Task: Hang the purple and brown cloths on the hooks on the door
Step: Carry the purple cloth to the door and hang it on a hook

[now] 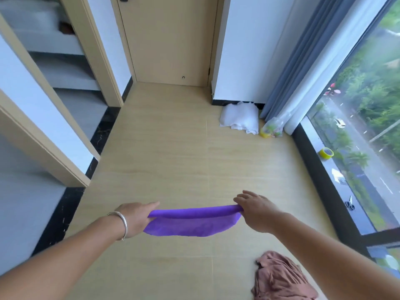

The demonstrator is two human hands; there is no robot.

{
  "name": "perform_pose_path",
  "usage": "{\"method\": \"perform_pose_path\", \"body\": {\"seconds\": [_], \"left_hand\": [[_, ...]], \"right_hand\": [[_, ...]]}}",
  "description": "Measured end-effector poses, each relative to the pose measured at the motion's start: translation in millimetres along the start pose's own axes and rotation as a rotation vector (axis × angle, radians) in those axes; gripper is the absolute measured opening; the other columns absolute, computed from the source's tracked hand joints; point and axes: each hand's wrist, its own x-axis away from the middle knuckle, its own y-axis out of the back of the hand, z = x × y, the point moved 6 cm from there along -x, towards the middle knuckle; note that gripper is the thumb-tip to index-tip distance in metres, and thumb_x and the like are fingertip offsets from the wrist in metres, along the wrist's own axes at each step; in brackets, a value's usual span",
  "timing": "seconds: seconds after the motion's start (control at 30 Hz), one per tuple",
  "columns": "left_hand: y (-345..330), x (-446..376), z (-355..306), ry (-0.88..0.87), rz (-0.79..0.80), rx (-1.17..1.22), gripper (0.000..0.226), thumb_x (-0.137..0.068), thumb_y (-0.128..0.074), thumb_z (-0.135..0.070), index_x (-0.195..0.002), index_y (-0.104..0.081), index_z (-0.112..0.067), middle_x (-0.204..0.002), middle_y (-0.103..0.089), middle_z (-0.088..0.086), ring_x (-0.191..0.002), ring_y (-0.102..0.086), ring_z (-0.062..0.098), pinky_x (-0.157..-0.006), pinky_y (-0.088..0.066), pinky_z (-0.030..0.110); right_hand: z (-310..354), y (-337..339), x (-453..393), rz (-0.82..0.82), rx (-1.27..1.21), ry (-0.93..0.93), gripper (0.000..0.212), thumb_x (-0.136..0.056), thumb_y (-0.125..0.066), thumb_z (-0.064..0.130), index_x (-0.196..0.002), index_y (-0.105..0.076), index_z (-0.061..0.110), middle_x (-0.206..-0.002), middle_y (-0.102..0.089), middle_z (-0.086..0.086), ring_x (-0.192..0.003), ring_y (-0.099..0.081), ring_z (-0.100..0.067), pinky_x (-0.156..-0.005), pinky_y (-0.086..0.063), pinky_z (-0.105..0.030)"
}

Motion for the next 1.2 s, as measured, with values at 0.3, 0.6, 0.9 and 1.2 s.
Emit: {"method": "perform_pose_path", "body": {"seconds": [0.3,0.6,0.9,1.2], "left_hand": [[211.7,88.1,-26.5,-0.014,-0.114,-0.037,0.069,-0.1,-0.033,-0.048,-0.151,0.013,-0.037,-0.134,-0.056,0.007,-0.096,-0.06,0.023,-0.081,-0.049,0.032],[355.0,184.1,-46.5,-0.022,-0.544,-0.192,0.029,-0.1,-0.031,-0.043,-0.098,-0.051,-0.022,-0.098,-0.064,0.003,-0.087,-0.061,0.023,-0.085,-0.049,0.042],[443.1,275.5,-58.5,0.004,-0.792,-0.3,0.025,-0.101,-0.028,-0.043,-0.09,-0.042,-0.025,-0.092,-0.051,-0.006,-0.094,-0.054,0.022,-0.089,-0.045,0.04],[449.8,288.7,-63.1,0.084,-0.779,-0.334,0.03,-0.101,-0.027,-0.043,-0.094,-0.05,-0.025,-0.098,-0.059,-0.006,-0.096,-0.055,0.017,-0.092,-0.036,0.042]], "right_hand": [[9.9,212.6,59.0,-0.088,0.126,-0.035,0.035,-0.102,-0.033,0.028,-0.131,-0.049,0.016,-0.136,-0.046,-0.001,-0.135,-0.031,-0.02,-0.108,-0.031,-0.038],[32.0,362.5,120.3,-0.368,0.199,-0.001,0.033,-0.102,-0.032,0.02,-0.122,-0.056,0.009,-0.129,-0.056,-0.007,-0.127,-0.042,-0.022,-0.108,-0.023,-0.026],[52.8,465.9,183.2,-0.697,0.153,0.039,0.032,-0.099,-0.036,0.014,-0.121,-0.057,0.003,-0.127,-0.057,-0.01,-0.124,-0.044,-0.025,-0.101,-0.025,-0.025],[45.6,474.9,186.6,-0.759,0.118,0.087,0.031,-0.1,-0.035,0.014,-0.118,-0.059,0.008,-0.123,-0.058,-0.006,-0.121,-0.045,-0.021,-0.097,-0.024,-0.02]]}}
